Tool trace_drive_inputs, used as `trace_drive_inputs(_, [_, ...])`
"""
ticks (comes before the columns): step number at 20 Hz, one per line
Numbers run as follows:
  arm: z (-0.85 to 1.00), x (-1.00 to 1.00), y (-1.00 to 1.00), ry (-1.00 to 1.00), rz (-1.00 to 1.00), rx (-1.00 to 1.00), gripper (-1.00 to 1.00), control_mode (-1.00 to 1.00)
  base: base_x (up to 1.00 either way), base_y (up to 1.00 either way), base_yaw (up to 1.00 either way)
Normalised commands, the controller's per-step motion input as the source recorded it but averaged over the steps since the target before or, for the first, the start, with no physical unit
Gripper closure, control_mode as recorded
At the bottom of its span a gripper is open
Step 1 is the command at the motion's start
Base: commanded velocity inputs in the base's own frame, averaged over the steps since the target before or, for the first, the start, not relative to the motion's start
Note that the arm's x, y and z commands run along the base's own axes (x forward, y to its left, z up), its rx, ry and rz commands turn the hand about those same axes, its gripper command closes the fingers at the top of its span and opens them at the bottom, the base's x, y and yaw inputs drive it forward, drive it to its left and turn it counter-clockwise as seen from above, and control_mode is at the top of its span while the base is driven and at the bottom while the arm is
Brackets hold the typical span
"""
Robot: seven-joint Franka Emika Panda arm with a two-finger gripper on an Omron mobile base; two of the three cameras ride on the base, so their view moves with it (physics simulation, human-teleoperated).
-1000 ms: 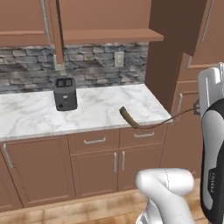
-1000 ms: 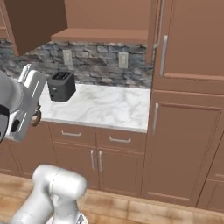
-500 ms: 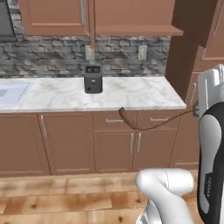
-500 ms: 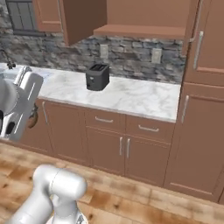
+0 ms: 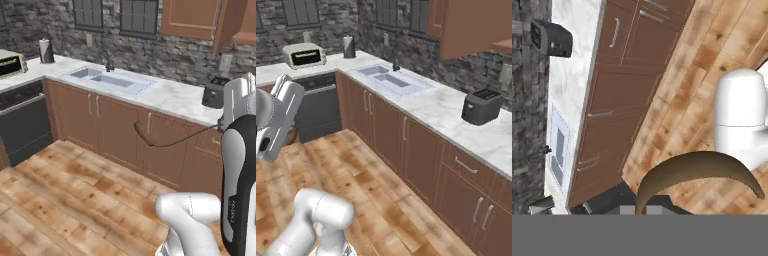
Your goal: Open the cabinet and move the ladle to the pot. Then close the cabinet.
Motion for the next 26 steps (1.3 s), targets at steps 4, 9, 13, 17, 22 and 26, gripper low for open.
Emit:
trace_drive_inputs(4, [0.00,0.00,0.00,0.00,0.00,0.00,1.00,1.00,0.00,0.00,1.00])
trace_drive_inputs(9, [0.00,0.00,0.00,0.00,0.00,0.00,1.00,1.00,0.00,0.00,1.00])
trace_drive_inputs(13, [0.00,0.00,0.00,0.00,0.00,0.00,1.00,1.00,0.00,0.00,1.00])
trace_drive_inputs(17, [0.00,0.00,0.00,0.00,0.00,0.00,1.00,1.00,0.00,0.00,1.00])
trace_drive_inputs(22, [0.00,0.00,0.00,0.00,0.00,0.00,1.00,1.00,0.00,-0.03,1.00])
trace_drive_inputs(26, [0.00,0.00,0.00,0.00,0.00,0.00,1.00,1.00,0.00,-0.09,0.99])
